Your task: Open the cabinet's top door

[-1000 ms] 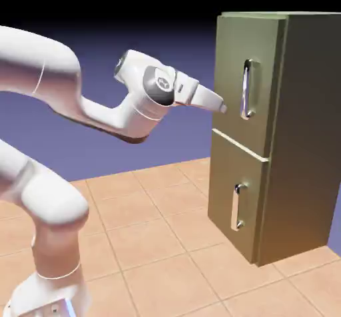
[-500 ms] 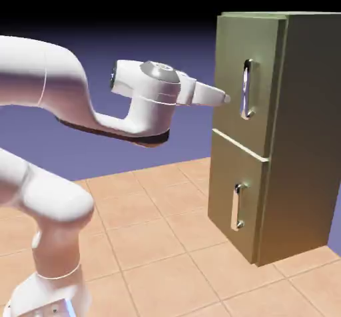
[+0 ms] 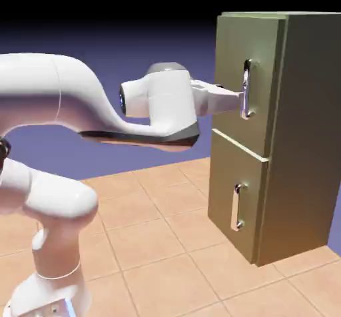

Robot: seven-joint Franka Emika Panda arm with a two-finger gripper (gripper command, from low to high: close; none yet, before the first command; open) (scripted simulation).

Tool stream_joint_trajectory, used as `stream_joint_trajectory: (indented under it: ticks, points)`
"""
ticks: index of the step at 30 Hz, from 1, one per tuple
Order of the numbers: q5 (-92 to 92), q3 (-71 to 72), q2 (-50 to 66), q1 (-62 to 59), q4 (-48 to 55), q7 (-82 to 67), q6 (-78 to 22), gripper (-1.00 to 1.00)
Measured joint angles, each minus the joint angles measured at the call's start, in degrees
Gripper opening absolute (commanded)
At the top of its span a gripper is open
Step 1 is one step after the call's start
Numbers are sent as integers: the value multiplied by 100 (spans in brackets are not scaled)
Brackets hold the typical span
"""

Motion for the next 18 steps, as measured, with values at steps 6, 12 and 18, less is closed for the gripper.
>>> stream_joint_trajectory:
  ticks: [6, 12, 18]
  points:
    - [-322, -661, 597, 967, 719, 264, -214, -100]
    - [236, 119, 690, 137, 263, 264, -592, -100]
    - [1177, 1362, 710, -1054, -306, 211, -1065, -100]
